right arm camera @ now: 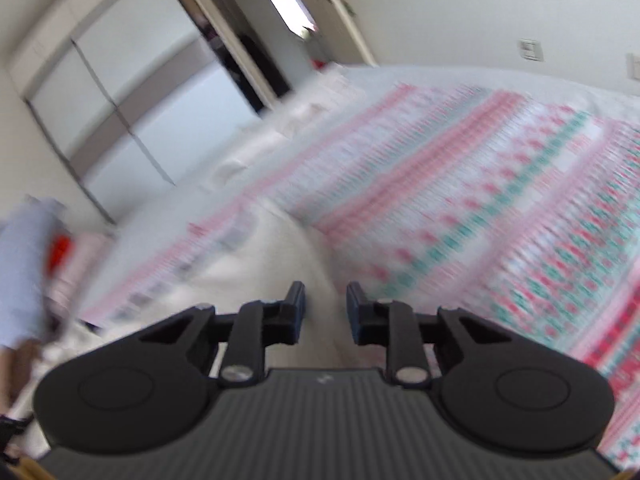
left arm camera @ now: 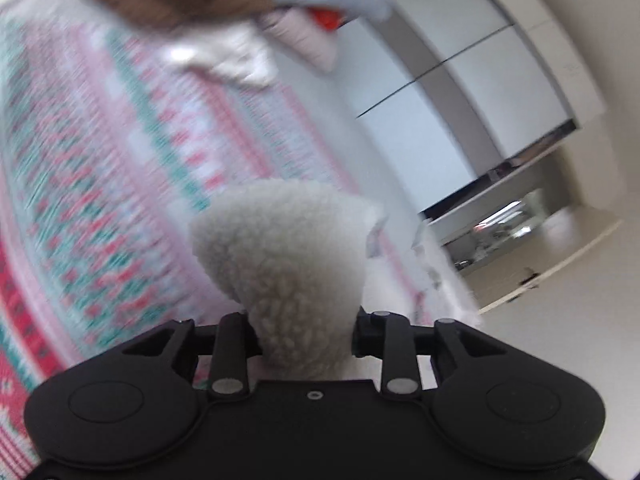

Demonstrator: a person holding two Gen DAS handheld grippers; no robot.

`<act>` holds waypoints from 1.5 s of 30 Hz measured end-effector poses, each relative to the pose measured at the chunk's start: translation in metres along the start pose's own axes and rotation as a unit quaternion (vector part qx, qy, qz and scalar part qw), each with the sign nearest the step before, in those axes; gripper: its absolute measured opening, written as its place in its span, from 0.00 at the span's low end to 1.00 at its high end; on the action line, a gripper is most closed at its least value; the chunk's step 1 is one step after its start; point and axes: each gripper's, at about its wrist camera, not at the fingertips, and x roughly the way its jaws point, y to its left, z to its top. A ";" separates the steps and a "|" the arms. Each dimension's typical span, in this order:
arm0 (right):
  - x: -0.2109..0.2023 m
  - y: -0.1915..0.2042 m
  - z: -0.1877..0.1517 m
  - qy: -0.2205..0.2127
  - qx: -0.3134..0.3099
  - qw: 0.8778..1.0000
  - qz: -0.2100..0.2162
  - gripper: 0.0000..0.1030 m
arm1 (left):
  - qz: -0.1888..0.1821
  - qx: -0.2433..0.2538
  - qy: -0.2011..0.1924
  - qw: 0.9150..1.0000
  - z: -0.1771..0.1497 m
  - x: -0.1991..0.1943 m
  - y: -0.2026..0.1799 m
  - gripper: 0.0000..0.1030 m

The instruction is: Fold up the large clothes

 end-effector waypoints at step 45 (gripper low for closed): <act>0.020 0.075 -0.025 0.074 0.092 0.930 0.347 0.54 | -0.262 0.320 0.045 0.910 -0.150 -0.004 -0.220 0.31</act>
